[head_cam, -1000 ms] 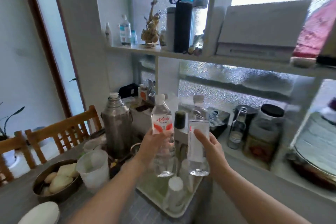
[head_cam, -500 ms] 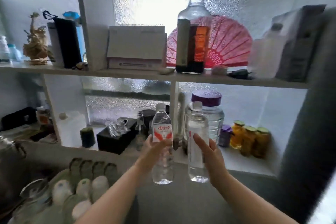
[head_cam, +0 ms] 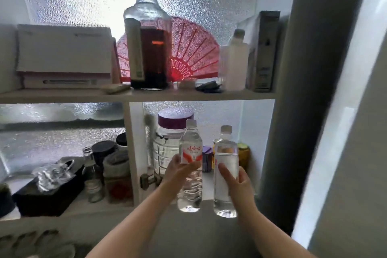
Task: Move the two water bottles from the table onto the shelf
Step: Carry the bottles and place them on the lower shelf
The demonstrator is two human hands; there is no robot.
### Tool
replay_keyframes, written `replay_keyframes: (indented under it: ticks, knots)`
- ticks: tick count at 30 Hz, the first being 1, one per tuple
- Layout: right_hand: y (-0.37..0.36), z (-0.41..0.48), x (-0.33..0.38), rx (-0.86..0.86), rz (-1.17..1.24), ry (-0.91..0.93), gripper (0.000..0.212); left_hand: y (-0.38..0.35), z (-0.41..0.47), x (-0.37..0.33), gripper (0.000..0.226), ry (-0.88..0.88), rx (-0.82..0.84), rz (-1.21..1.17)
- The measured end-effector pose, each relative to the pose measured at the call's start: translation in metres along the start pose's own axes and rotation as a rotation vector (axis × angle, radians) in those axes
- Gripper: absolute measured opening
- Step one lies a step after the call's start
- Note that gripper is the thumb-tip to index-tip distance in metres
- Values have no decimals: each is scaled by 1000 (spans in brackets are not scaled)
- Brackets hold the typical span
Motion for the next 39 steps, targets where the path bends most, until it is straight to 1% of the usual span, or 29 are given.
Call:
replay_keyframes:
  ticks: [2,5,9,11,13,16,20,22,25,29,30,36,39]
  knots:
    - [3,15,-2,-71,-56,11,30,-3,21,1,50,7,17,29]
    - [2,37,-6,-170,-122,46,44,-4,49,7,45,-5,-6,132]
    - [1,62,-11,-300,-280,136,73,-14,74,19,52,-15,-91,387]
    - [3,74,-21,-387,-323,149,81,-26,78,21,60,-27,-136,499]
    - [7,83,-31,-456,-340,124,80,-39,80,24,59,-27,-130,564]
    - [13,92,-47,-530,-307,62,79,-50,88,35,55,-8,-115,547]
    - [21,96,-62,-572,-220,1,81,-53,110,58,67,21,-125,484]
    - [24,98,-68,-563,-228,-24,83,-53,119,67,69,45,-121,449]
    - [29,104,-74,-544,-258,-35,80,-53,129,81,56,47,-81,421]
    - [34,114,-79,-523,-344,-13,53,-61,133,93,54,41,-39,390]
    - [34,116,-80,-516,-361,-6,50,-62,133,95,52,40,-40,374]
    - [42,127,-89,-514,-338,0,53,-64,140,102,47,-5,-19,331]
    - [44,134,-94,-507,-331,10,58,-62,144,109,44,-46,6,334]
Point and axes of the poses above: each hand's wrist, its own z-axis towards the middle knuckle, its own y-axis out of the back of the hand, x = y × z, the point moved 2 cm from there along z, towards the middle knuckle, and after that the axes turned 5 degrees about x, right-handed, at the moved point
